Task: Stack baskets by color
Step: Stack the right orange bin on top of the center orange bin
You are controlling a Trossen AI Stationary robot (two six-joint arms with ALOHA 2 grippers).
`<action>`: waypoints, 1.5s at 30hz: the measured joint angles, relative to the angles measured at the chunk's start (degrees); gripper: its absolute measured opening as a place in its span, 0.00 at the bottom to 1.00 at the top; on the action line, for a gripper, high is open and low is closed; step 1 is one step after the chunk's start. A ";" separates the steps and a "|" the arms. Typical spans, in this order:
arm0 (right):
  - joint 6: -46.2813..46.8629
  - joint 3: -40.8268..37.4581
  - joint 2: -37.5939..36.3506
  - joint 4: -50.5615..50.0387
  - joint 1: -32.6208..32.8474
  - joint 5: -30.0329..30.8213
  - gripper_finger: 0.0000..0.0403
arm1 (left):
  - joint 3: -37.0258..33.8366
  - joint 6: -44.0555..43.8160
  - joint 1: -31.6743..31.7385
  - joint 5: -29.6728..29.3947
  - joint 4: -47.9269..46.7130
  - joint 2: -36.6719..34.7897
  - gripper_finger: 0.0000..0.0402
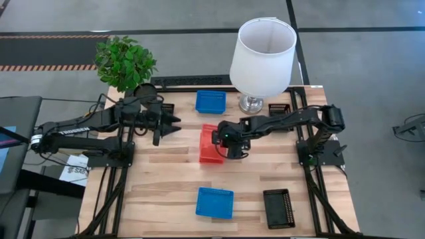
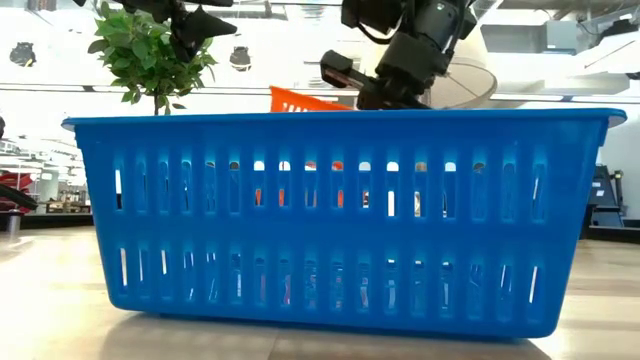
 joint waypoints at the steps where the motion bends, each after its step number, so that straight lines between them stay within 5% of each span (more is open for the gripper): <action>1: 0.77 0.00 0.00 -0.04 0.01 -0.09 0.04 | 0.00 0.29 0.00 -0.24 -0.11 0.00 0.45; 15: 1.06 0.00 0.00 -1.54 0.44 -0.32 0.08 | 0.00 1.44 0.00 -0.38 0.00 0.00 0.45; 45: 0.94 0.00 0.00 3.45 0.44 -3.06 0.39 | -0.02 1.16 0.00 -0.37 0.00 0.00 0.45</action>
